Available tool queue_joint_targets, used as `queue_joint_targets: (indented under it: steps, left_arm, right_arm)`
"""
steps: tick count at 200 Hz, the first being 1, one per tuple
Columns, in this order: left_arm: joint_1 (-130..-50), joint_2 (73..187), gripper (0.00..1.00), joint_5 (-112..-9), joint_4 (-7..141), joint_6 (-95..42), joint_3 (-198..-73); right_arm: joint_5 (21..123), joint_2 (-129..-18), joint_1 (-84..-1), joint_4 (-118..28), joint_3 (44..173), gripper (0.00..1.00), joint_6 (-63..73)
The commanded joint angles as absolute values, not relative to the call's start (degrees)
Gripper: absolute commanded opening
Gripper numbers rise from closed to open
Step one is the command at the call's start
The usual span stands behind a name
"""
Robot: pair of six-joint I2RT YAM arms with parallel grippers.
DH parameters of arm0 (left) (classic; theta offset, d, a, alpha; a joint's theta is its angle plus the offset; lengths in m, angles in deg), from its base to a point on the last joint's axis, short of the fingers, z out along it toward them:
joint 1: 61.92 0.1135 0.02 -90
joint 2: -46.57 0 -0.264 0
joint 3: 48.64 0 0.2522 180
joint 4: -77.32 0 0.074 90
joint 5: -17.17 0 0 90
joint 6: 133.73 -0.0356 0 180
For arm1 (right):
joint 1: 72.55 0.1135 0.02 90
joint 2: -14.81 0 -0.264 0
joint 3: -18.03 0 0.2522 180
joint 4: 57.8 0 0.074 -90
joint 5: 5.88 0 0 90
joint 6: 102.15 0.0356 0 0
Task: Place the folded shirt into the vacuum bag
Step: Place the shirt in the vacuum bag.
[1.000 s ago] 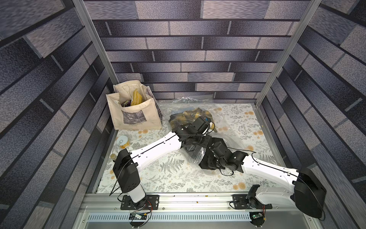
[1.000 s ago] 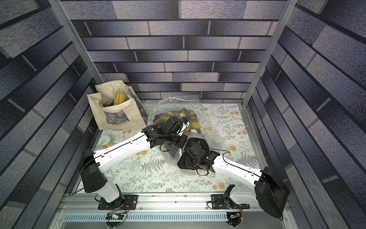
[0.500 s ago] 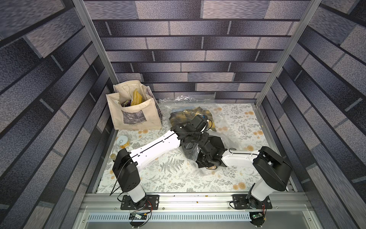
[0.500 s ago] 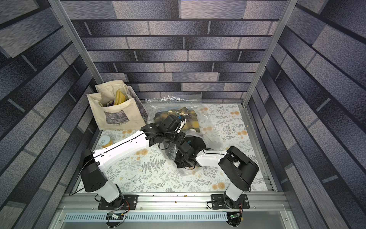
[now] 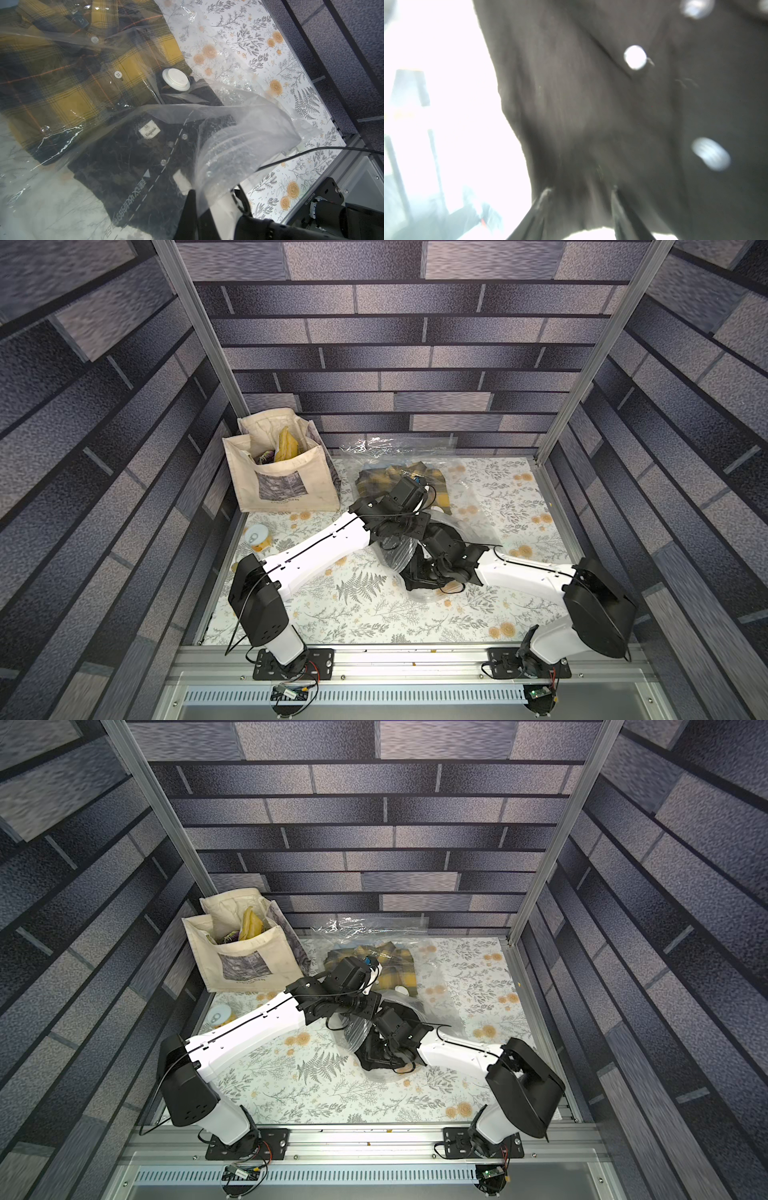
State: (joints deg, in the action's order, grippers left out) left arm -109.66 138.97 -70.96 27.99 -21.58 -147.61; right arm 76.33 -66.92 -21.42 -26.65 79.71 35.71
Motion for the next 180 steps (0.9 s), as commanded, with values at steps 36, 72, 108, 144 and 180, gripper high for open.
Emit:
queue_joint_targets:
  steps: [36,72,108,144,180]
  left_arm:
    - [-109.03,138.43,0.07,-68.93,29.27,-21.33,-145.58]
    - [-112.54,138.82,0.14,-65.83,30.40,-23.50,-143.30]
    - [-115.61,140.39,0.15,-64.40,30.82,-21.33,-139.94]
    - [-117.96,141.39,0.22,-63.95,30.86,-19.41,-137.68]
    - [-118.05,139.80,0.43,-63.05,30.97,-17.87,-133.93]
  right_arm:
    - [82.19,-49.36,-23.43,-3.79,80.32,0.58,32.29]
    - [83.59,-45.35,-35.01,1.19,85.67,0.58,26.40]
    - [88.40,-55.34,-40.76,1.63,96.25,0.58,21.19]
    - [87.41,-65.48,-40.82,-5.06,98.92,0.57,22.37]
    - [85.20,-72.47,-40.82,-11.58,93.47,0.56,24.40]
